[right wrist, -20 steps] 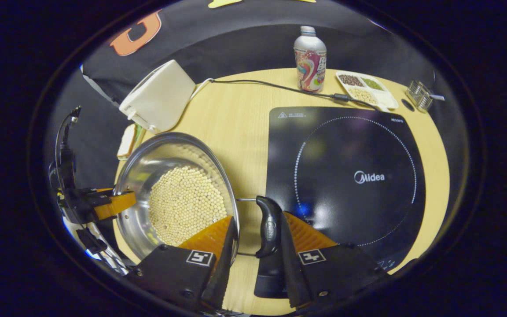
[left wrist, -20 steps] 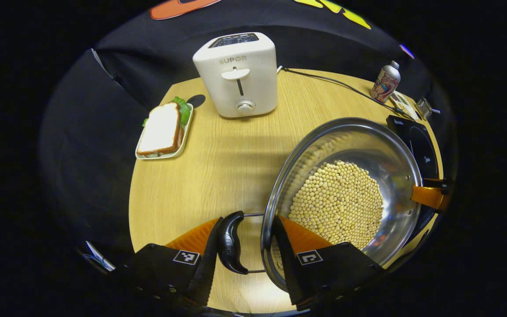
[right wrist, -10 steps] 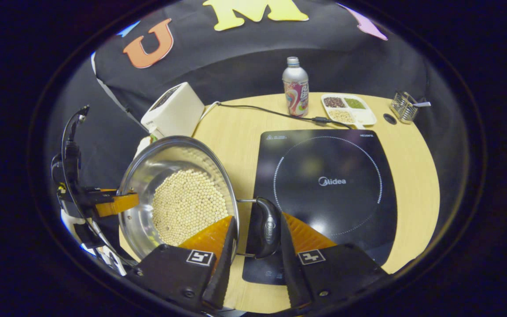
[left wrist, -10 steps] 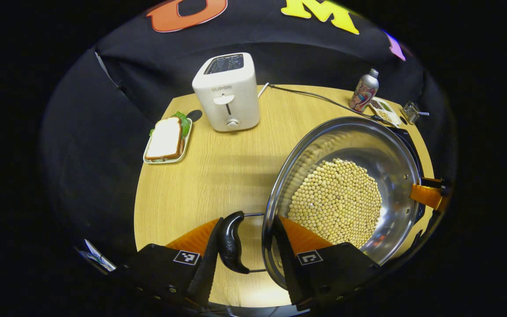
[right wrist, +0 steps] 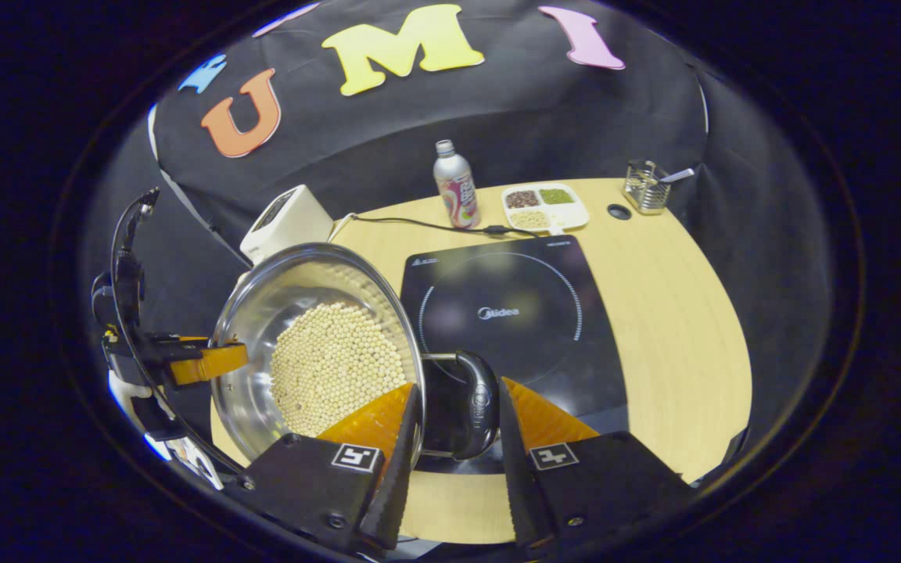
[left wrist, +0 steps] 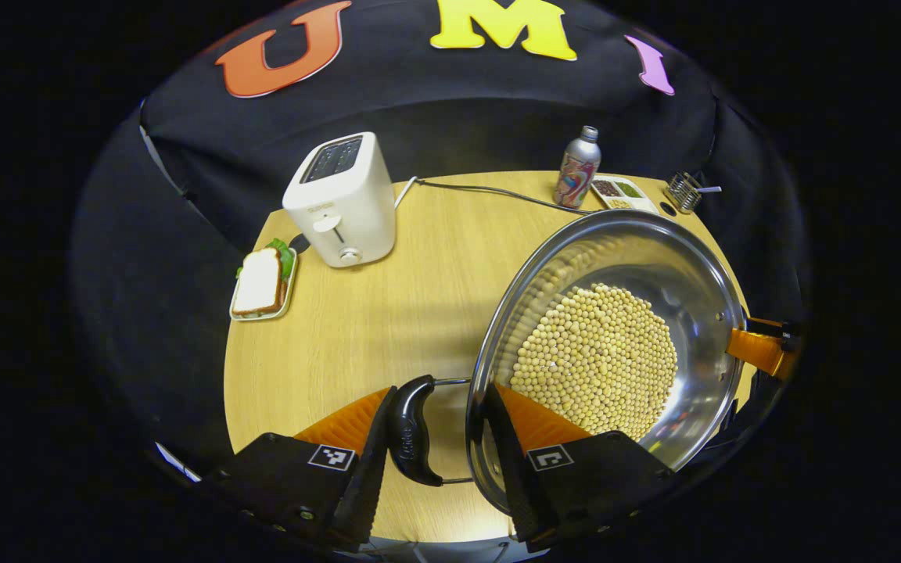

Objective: First push the handle of the pot to place it horizontally, then grasp the pot with both hands and set it on the induction cooktop.

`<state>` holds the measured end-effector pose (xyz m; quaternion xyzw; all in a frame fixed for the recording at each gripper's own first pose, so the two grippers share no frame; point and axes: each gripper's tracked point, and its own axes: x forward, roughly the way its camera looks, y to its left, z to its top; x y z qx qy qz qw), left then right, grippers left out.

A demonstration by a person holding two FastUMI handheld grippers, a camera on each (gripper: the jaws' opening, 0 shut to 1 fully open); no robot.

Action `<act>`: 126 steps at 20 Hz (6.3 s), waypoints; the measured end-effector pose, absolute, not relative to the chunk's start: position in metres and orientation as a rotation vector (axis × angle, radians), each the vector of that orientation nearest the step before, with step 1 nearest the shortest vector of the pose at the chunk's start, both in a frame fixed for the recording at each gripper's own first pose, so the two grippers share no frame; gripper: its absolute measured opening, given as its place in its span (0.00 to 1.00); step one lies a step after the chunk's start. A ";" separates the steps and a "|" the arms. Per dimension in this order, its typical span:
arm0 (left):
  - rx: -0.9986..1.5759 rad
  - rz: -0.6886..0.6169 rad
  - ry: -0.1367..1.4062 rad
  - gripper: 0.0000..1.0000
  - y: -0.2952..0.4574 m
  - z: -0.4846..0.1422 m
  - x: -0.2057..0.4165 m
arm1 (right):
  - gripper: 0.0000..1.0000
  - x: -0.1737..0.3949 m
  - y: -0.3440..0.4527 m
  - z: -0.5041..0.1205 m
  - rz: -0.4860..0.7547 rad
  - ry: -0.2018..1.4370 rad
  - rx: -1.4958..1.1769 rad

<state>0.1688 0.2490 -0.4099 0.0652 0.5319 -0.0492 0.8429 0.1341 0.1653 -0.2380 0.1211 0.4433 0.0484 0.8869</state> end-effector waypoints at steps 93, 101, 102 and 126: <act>0.059 -0.079 0.190 0.96 0.296 -0.169 0.110 | 1.00 0.006 0.032 0.062 0.068 0.043 0.093; 0.008 0.056 0.141 0.96 0.302 -0.148 0.033 | 1.00 -0.068 -0.014 0.064 0.053 -0.019 0.104; 0.003 0.061 0.146 0.97 0.299 -0.151 0.024 | 1.00 -0.076 -0.020 0.056 0.056 -0.005 0.092; 0.020 0.057 0.221 0.97 0.242 -0.175 -0.061 | 1.00 -0.135 -0.053 0.003 0.079 0.047 0.113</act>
